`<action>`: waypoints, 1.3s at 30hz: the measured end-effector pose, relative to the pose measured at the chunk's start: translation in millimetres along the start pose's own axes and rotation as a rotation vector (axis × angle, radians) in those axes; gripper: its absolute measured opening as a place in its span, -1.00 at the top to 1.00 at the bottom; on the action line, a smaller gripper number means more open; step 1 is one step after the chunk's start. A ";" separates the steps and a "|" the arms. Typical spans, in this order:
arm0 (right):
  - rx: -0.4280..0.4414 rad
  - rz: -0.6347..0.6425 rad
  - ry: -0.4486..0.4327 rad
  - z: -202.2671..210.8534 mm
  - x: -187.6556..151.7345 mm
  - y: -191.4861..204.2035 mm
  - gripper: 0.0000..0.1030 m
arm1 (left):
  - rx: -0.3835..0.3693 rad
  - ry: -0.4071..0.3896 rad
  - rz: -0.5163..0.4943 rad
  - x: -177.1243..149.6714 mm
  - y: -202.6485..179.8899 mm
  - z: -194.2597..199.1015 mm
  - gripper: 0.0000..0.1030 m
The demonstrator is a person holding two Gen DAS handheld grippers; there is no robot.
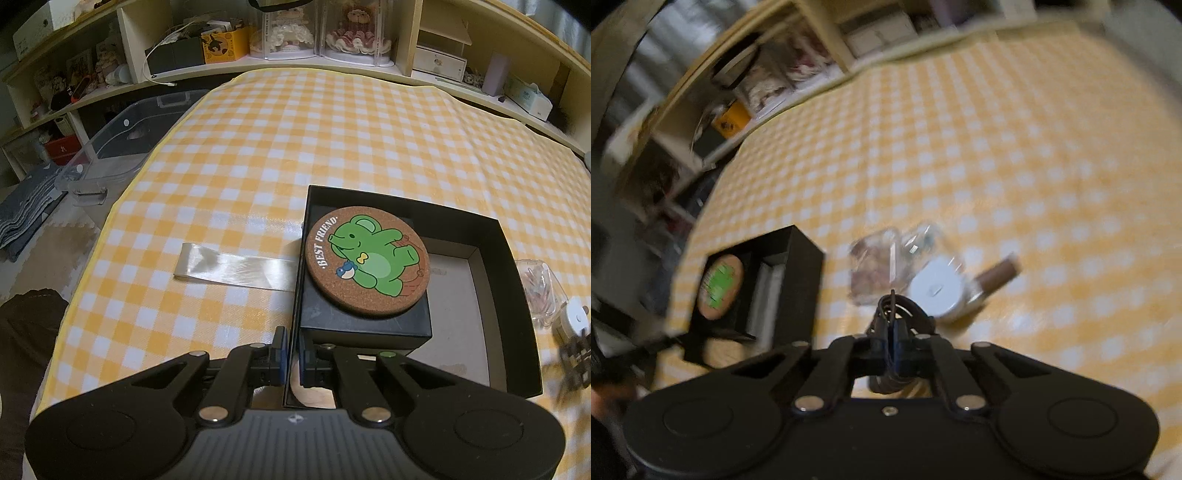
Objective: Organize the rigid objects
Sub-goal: 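Move the right tool to the black claw hair clip and grasp it, then lift the hair clip with the right tool and carry it over the tray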
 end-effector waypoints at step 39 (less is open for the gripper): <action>0.089 0.523 0.188 -44.3 -66.1 93.8 -0.15 | -0.001 0.003 -0.009 -0.4 -0.3 1.0 0.90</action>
Point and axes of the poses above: each gripper's, at about its wrist camera, not at the fingertips, and z roughly against the way its jaws point, y to its left, x to its top, the point moved 2 cm from there along -z, roughly the way its jaws point, and after that the axes turned 4 degrees about -x, right-handed, at the moved point
